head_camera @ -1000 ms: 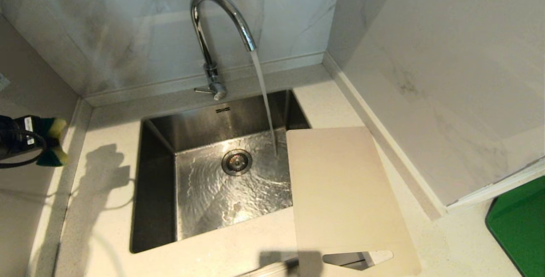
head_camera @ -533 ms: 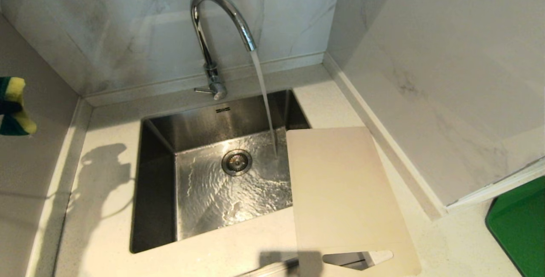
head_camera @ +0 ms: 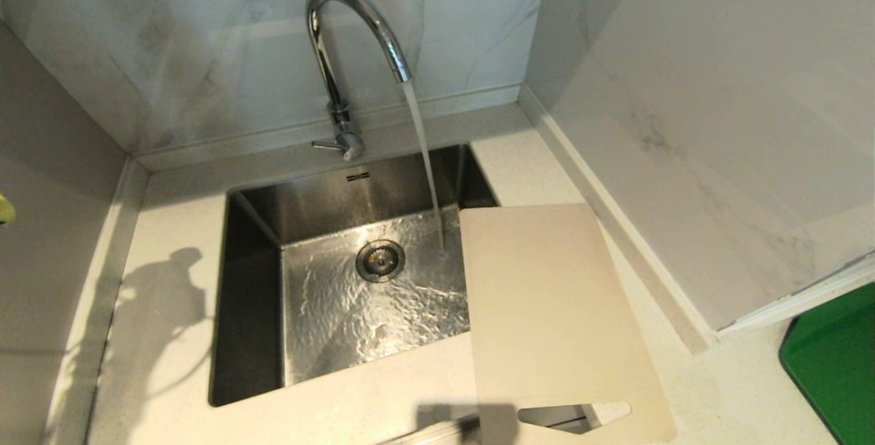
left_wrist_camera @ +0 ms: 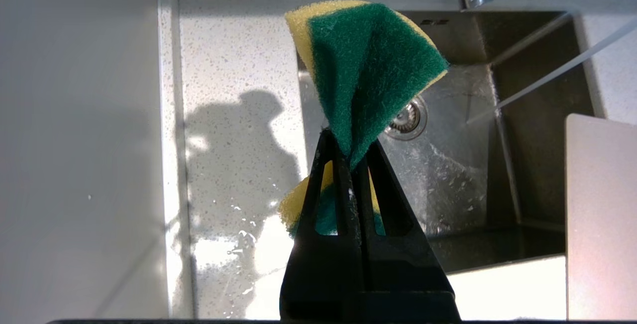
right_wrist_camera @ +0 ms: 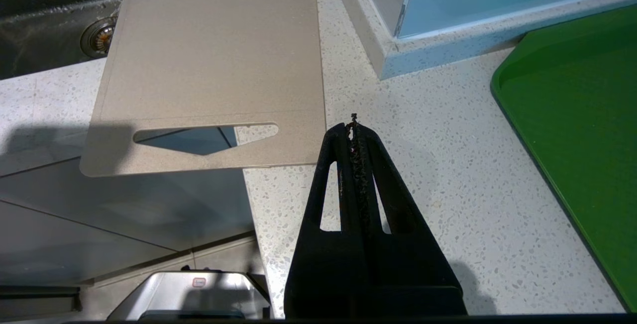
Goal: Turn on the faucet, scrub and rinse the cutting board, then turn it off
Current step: Pick up the cutting board
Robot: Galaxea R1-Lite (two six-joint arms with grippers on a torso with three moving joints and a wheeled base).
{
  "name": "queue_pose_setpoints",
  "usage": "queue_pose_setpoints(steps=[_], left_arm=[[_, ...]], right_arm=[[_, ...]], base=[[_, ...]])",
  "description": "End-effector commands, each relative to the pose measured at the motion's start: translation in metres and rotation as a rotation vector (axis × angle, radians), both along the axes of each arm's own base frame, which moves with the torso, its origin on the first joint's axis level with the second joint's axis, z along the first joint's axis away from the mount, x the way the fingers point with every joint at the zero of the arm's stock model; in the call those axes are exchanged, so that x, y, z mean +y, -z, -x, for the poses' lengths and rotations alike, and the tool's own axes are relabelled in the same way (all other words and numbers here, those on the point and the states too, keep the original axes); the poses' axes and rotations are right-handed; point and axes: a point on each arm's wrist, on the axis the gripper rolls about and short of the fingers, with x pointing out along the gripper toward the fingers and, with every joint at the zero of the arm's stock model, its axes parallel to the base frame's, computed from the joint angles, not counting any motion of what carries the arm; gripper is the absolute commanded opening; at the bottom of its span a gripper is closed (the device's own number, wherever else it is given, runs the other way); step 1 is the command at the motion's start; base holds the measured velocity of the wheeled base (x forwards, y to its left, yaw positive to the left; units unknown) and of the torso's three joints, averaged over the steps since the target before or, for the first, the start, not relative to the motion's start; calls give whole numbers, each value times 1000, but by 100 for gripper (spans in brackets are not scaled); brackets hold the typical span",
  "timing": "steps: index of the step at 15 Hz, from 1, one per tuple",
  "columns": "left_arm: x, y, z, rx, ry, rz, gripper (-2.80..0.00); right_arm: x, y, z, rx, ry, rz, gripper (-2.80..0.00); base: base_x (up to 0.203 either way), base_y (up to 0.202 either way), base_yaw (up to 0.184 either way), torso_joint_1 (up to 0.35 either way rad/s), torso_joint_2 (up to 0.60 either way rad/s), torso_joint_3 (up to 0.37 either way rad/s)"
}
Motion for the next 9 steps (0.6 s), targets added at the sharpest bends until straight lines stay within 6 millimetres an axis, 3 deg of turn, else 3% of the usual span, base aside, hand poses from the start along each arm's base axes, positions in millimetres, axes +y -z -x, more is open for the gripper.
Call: queue_pose_setpoints(steps=[1, 9], left_arm=[[-2, 9, 13, -25, 1, -4, -280], [-2, 50, 21, -55, -12, -7, -280]], right_arm=[[0, 0, 0, 0, 0, 0, -280], [0, 0, 0, 0, 0, 0, -280]], base=[[0, 0, 0, 0, 0, 0], [0, 0, 0, 0, 0, 0]])
